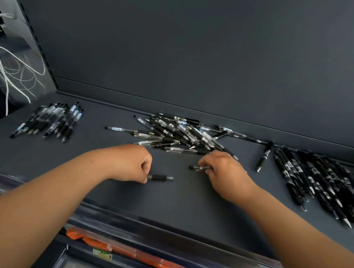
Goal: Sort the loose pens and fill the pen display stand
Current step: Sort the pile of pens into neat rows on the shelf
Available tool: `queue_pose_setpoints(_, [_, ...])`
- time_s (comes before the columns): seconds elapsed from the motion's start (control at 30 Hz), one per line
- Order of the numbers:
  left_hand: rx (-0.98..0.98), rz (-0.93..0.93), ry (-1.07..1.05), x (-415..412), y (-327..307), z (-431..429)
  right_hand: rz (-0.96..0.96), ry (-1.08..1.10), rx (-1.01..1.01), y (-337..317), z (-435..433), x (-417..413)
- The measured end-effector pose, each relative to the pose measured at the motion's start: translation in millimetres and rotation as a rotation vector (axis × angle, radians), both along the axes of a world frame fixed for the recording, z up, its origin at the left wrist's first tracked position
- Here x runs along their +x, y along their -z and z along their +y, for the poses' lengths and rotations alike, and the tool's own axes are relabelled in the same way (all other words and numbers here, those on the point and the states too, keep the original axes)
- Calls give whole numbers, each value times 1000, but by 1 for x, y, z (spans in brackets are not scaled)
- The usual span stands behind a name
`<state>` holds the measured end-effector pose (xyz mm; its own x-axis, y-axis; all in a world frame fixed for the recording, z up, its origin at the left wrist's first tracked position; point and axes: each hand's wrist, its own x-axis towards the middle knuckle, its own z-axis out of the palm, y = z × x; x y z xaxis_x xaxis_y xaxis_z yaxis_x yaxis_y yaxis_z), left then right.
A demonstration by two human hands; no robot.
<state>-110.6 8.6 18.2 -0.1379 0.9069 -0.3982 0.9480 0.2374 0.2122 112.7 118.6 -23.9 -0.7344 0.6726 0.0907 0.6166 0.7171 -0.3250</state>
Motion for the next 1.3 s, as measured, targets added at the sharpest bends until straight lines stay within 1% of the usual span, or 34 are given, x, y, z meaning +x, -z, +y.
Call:
queue_pose_setpoints(0.13, [208,-38,-42,1,6,17,89,3,-32,-2,-4,-26])
queue_pose_setpoints(0.23, [331,-7,-45,-3,11,23,146,35,-40,-7,-2,-39])
queue_pose_setpoints(0.3, [435,23,-49,-8,15,25,111,42,-11,-9,1,-41])
queue_pose_setpoints(0.4, [522,37,-95,-18,18,28,-30,67,26,-10,3,-40])
queue_pose_setpoints(0.53, [426,75,-142,-28,24,29,-137,98,59,-12,0,-40])
queue_pose_setpoints(0.67, [364,10,-212,-36,22,25,-235,133,82,-16,0,-43])
queue_pose_setpoints(0.8, [324,34,-182,-38,20,23,-254,136,57,-21,-1,-45])
queue_pose_setpoints(1.1, [362,121,-193,-45,19,19,-372,101,68,-32,-6,-48])
queue_pose_setpoints(1.2, [388,157,-189,-48,16,18,-369,85,36,-36,-7,-50])
queue_pose_setpoints(1.3, [397,174,-188,-52,7,17,-311,105,-43,-43,-8,-54])
